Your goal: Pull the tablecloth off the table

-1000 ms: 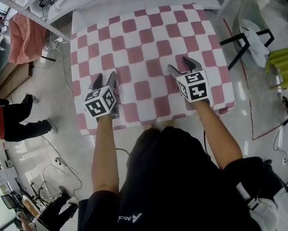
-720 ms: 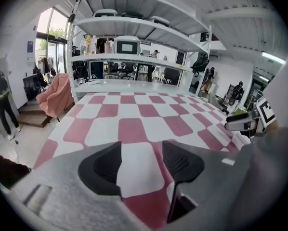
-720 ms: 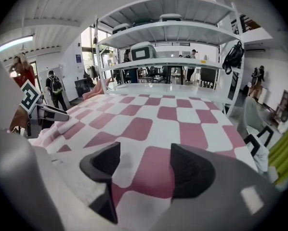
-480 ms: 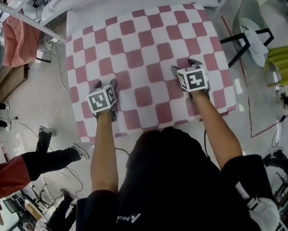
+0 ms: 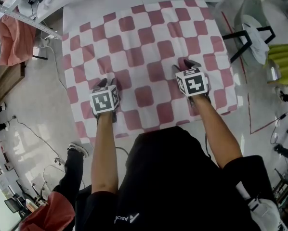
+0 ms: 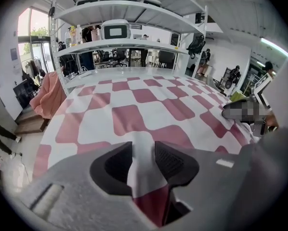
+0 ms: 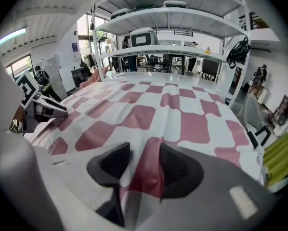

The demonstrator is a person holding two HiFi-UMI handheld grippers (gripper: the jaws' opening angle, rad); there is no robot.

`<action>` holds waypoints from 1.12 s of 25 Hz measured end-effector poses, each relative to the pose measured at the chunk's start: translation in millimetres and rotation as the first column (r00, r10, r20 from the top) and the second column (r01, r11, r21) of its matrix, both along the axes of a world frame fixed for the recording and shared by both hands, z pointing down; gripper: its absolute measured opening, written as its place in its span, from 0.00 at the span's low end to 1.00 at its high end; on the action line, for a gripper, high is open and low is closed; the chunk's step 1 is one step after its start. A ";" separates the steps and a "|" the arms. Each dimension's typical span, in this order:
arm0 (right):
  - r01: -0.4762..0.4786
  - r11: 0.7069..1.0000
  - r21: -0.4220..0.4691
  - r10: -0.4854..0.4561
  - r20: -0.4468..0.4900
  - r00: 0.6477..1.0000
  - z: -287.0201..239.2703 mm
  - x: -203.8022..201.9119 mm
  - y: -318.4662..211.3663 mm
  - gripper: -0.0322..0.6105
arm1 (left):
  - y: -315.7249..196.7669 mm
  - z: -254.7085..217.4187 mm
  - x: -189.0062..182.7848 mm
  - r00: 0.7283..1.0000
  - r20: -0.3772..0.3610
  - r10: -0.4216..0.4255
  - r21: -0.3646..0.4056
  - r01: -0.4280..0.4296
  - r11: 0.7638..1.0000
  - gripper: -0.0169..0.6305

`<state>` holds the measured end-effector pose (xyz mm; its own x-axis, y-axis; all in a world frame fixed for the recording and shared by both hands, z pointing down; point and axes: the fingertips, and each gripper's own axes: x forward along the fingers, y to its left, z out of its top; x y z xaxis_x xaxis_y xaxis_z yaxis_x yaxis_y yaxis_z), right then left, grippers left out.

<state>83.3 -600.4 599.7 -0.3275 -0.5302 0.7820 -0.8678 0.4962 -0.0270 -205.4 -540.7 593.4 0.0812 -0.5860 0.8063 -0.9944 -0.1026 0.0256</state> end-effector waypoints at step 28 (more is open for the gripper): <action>0.138 0.990 0.027 -0.140 0.233 0.962 -42.7 -45.1 75.9 0.06 | 40.8 -50.2 24.2 0.987 -0.160 0.015 0.212 0.019 0.977 0.04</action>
<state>38.2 -524.5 557.1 -0.5718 -0.4742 0.6694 -0.7604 0.6127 -0.2155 -181.2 -499.9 543.2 0.1976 -0.7424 0.6401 -0.9794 -0.1210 0.1619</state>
